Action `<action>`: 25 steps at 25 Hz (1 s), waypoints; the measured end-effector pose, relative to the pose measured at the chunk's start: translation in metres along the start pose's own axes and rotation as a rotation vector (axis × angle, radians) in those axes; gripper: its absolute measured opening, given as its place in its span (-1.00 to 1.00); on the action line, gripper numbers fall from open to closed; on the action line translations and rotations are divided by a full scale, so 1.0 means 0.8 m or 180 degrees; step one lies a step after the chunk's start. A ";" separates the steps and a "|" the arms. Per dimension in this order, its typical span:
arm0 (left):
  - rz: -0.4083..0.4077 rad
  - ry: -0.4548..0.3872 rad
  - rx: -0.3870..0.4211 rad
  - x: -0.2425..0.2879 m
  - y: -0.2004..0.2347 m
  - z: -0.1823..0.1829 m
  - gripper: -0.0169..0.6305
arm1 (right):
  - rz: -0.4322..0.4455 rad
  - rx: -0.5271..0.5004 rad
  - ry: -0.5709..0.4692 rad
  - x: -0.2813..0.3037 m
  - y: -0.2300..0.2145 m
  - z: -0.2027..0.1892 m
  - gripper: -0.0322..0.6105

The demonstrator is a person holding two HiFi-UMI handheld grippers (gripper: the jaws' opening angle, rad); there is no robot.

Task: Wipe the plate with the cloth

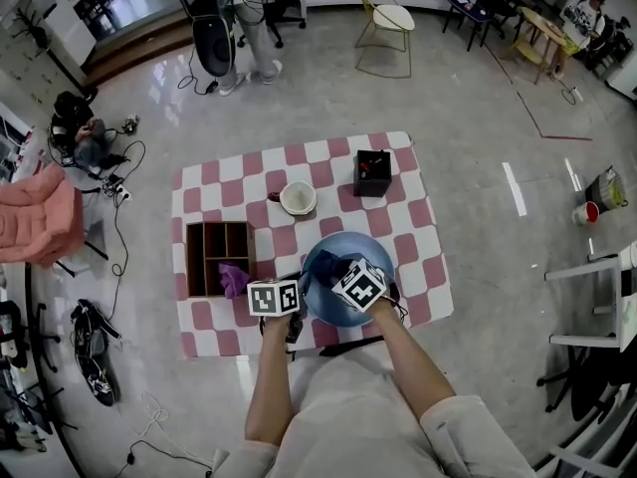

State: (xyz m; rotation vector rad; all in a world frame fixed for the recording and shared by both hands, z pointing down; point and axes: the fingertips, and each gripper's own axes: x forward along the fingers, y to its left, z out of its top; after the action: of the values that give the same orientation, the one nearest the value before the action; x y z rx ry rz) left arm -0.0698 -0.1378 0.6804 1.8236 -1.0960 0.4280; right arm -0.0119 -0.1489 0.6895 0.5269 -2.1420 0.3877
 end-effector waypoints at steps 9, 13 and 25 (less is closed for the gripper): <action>-0.0036 -0.0075 0.0094 -0.007 -0.006 0.004 -0.86 | -0.0100 -0.0125 -0.0124 0.000 -0.010 0.033 -0.50; -0.0074 -0.0079 -0.0019 -0.009 -0.005 0.003 -0.85 | -0.0249 -0.0145 -0.0088 0.001 -0.024 0.030 -0.50; -0.0081 -0.0094 -0.0002 -0.012 -0.008 0.004 -0.83 | -0.0630 0.0052 0.0072 -0.017 -0.088 -0.004 -0.50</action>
State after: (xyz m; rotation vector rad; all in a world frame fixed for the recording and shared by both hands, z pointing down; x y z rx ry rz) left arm -0.0701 -0.1345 0.6684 1.8468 -1.0917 0.3867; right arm 0.0330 -0.2047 0.6862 0.7331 -2.0442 0.2992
